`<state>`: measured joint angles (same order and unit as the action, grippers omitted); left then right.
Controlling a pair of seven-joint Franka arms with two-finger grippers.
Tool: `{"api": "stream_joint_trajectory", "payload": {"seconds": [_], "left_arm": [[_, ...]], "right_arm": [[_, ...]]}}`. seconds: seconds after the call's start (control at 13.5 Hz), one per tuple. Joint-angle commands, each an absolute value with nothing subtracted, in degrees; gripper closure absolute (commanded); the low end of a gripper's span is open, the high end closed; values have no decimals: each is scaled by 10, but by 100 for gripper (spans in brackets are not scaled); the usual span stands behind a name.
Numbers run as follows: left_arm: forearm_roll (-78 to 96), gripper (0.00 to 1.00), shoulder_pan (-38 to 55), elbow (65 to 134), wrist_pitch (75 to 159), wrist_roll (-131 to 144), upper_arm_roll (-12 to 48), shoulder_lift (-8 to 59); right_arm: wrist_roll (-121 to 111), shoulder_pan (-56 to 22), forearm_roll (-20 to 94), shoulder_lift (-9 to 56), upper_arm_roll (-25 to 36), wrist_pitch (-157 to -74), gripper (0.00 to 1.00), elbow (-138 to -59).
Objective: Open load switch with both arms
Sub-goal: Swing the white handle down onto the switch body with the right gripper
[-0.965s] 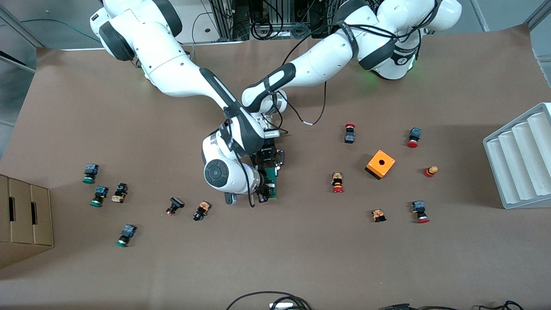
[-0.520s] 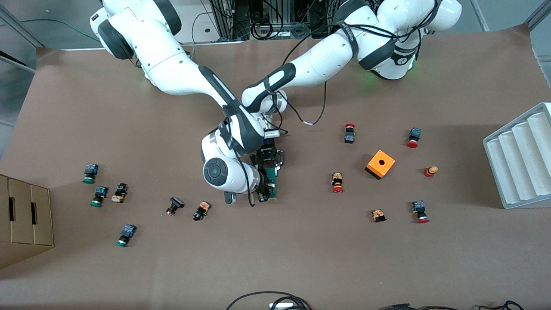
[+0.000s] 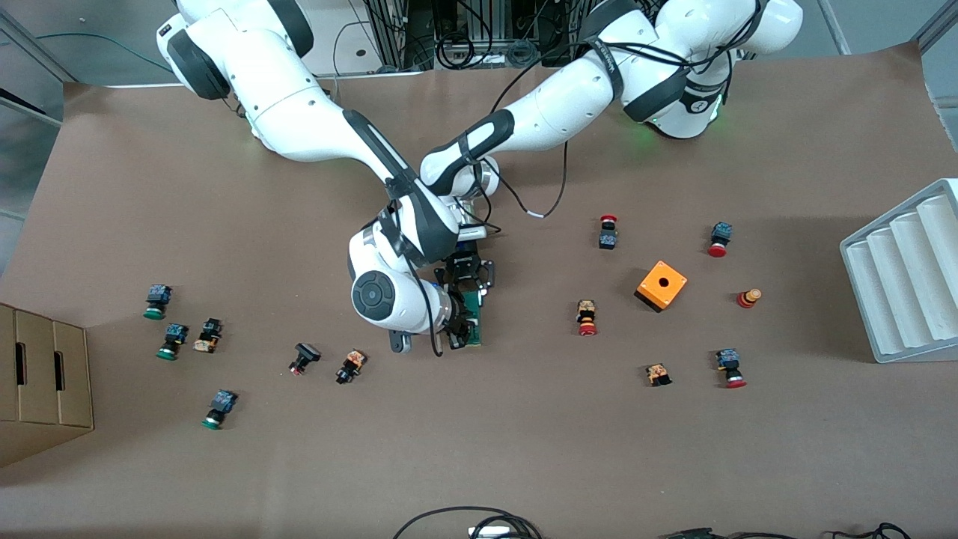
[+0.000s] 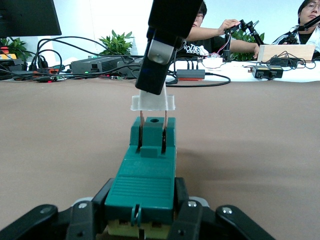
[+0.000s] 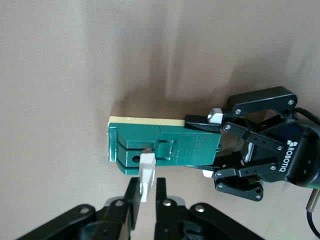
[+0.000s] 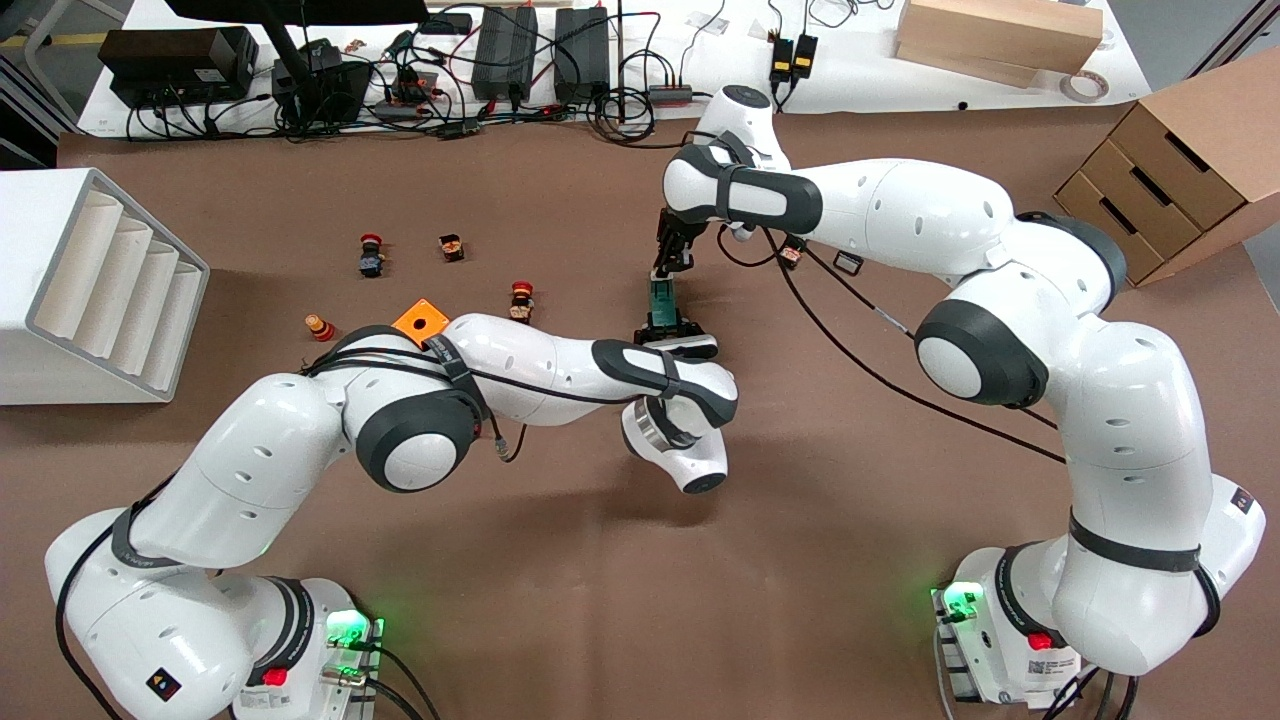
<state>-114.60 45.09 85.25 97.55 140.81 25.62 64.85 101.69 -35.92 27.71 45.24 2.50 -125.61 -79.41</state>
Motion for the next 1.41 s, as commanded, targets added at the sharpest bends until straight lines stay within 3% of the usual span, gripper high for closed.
{"api": "stream_joint_trajectory", "payload": {"seconds": [0.0, 1.34], "left_arm": [[-1159, 51, 448, 849, 986, 1407, 262, 658], [-1158, 51, 448, 850, 984, 1407, 262, 659]], "right_arm": [[1002, -365, 289, 424, 26, -1250, 83, -835], [991, -393, 277, 413, 27, -1303, 84, -890]]}}
